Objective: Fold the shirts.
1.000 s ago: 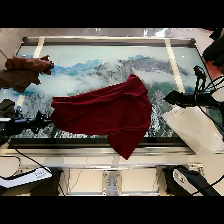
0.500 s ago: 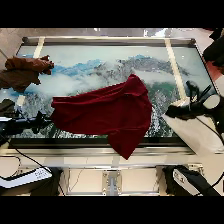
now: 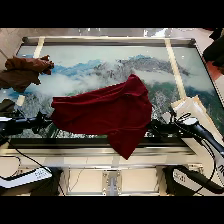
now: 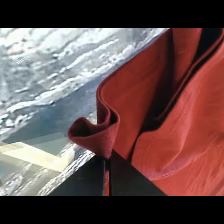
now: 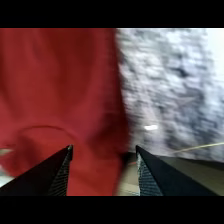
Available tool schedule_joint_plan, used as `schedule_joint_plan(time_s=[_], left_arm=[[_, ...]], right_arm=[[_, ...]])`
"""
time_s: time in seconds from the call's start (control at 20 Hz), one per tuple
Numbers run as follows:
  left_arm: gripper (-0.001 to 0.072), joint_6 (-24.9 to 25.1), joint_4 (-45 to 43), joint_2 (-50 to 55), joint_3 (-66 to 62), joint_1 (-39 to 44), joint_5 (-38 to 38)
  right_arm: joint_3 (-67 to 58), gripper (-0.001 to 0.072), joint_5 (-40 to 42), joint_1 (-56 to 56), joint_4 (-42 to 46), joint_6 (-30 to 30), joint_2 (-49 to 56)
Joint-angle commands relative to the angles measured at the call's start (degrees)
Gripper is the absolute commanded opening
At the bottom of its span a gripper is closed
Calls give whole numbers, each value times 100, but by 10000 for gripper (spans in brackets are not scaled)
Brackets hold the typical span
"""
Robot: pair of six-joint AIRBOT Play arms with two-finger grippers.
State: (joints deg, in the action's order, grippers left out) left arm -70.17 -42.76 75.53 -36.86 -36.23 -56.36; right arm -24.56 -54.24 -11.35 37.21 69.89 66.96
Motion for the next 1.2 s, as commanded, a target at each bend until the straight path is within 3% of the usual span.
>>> schedule_joint_plan(time_s=[0.0,0.1,0.15,0.2,0.3,0.45,0.6,0.75,0.95,1.15], left_arm=[[11,13,0,-2,2,4,-2],[10,11,7,-4,2,7,-4],[10,11,107,-7,2,4,-85],[10,46,352,-39,2,4,-271],[9,688,1119,-358,2,-4,-651],[9,1082,2146,-1622,0,-173,-1167],[9,1147,2914,-3434,-20,-769,-1718],[9,1027,3639,-5047,-420,-1674,-1561],[9,798,3926,-4736,-2116,-1574,-1484],[9,664,3698,-3679,-4142,-1080,-1495]], right_arm=[[92,443,195,101,-1032,-693,442],[90,216,299,308,-1338,-857,463],[85,6,271,402,-1574,-966,459],[42,14,50,470,-1805,-1187,424],[-247,13,-765,457,-1993,-1683,175],[-990,13,-1860,455,-1792,-1622,-800],[-2129,13,-2634,455,-1064,-826,-2205],[-3689,13,-2608,455,299,-46,-3510],[-6140,10,-2347,455,2841,763,-4002],[-7346,10,-2441,455,3836,761,-3665]])
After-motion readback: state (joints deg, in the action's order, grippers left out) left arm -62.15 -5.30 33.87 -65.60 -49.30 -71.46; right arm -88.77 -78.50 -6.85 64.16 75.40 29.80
